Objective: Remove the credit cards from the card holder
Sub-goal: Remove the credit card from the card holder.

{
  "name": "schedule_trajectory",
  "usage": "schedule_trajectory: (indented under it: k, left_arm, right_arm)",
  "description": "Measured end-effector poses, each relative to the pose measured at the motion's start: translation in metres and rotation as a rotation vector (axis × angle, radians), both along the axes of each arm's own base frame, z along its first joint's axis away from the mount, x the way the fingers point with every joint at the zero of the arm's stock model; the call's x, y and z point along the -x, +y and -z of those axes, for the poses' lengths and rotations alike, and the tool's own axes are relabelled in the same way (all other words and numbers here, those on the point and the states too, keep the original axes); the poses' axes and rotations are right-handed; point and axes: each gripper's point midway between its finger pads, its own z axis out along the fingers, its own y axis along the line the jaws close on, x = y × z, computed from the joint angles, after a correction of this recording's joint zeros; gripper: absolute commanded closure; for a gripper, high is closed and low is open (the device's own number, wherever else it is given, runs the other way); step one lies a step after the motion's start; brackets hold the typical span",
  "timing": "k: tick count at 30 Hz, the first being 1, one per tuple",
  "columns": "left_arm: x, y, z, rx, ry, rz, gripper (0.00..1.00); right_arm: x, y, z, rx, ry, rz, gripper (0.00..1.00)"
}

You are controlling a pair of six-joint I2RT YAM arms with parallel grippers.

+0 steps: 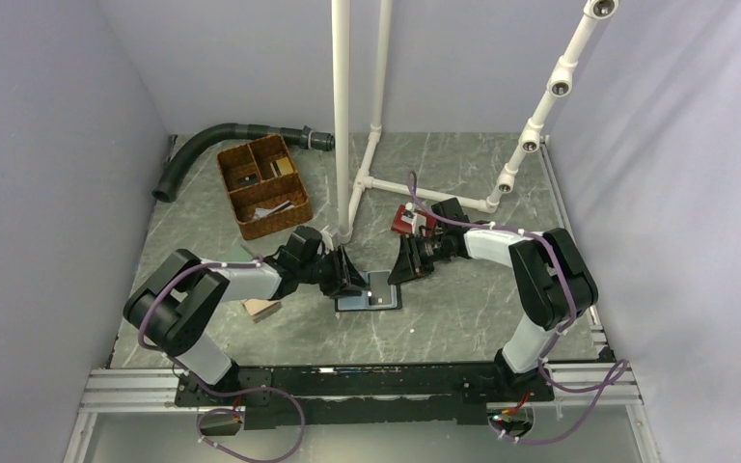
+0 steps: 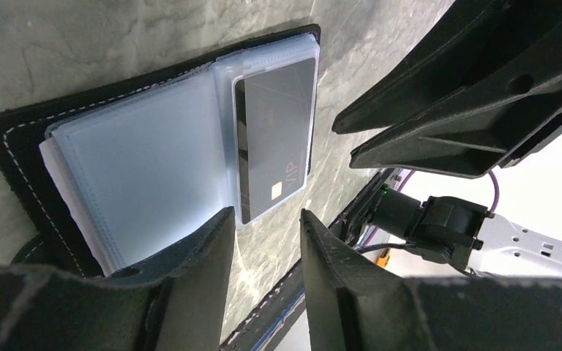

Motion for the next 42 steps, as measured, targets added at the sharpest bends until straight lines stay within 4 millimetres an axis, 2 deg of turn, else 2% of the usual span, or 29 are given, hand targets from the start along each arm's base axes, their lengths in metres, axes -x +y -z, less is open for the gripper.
schedule_trajectory:
  k: [13, 25, 37, 42]
  left_arm:
    - [-0.007, -0.004, 0.0, 0.021, 0.004, -0.03, 0.55]
    - [-0.002, -0.003, 0.018, -0.007, 0.068, -0.039, 0.52]
    - [-0.003, -0.006, 0.02, -0.002, 0.102, -0.036, 0.51]
    - [-0.003, -0.006, 0.02, 0.001, 0.107, -0.034, 0.52]
  right_arm:
    - [0.006, 0.003, 0.009, 0.016, 0.045, -0.003, 0.7]
    - [0.003, 0.01, 0.018, 0.06, 0.059, -0.01, 0.72]
    - [0.002, 0.018, 0.025, 0.128, 0.093, -0.028, 0.92]
    - [0.001, 0.019, 0.027, 0.159, 0.123, -0.04, 0.94]
